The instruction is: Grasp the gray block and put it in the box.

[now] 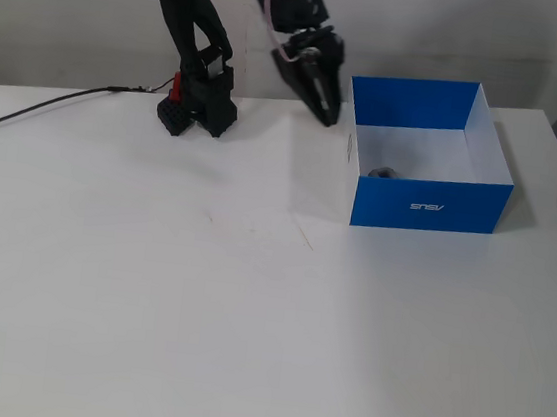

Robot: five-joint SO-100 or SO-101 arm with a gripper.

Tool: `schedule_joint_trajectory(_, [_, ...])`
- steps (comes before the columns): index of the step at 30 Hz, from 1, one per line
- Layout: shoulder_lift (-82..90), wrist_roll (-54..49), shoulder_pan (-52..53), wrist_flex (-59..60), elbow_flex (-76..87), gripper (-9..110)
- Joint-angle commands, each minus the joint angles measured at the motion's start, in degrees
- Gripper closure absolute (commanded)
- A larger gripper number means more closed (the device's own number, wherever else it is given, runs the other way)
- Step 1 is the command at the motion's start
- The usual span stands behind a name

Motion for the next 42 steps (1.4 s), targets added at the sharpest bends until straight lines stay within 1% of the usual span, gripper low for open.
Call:
schedule_joint_trajectory(1, [6.42,0.00,-6.77,0.97,0.00,101])
schedule_joint_trajectory(6, [11.25,-0.35,-17.67,2.37,1.14,101])
schedule_joint_trajectory(12, [14.50,-0.53,-29.27,0.88,5.36,101])
schedule_joint_trajectory(18, [18.90,-0.53,-40.34,-4.04,14.33,101])
schedule_joint_trajectory(22, [19.95,-1.32,-45.26,-7.38,18.54,101])
schedule_joint_trajectory(29, [22.24,-3.87,-48.08,-15.56,30.15,101])
schedule_joint_trajectory(35, [24.79,-5.36,-47.55,-24.17,41.31,101])
schedule_joint_trajectory(42, [25.84,-5.63,-45.97,-29.18,48.52,101])
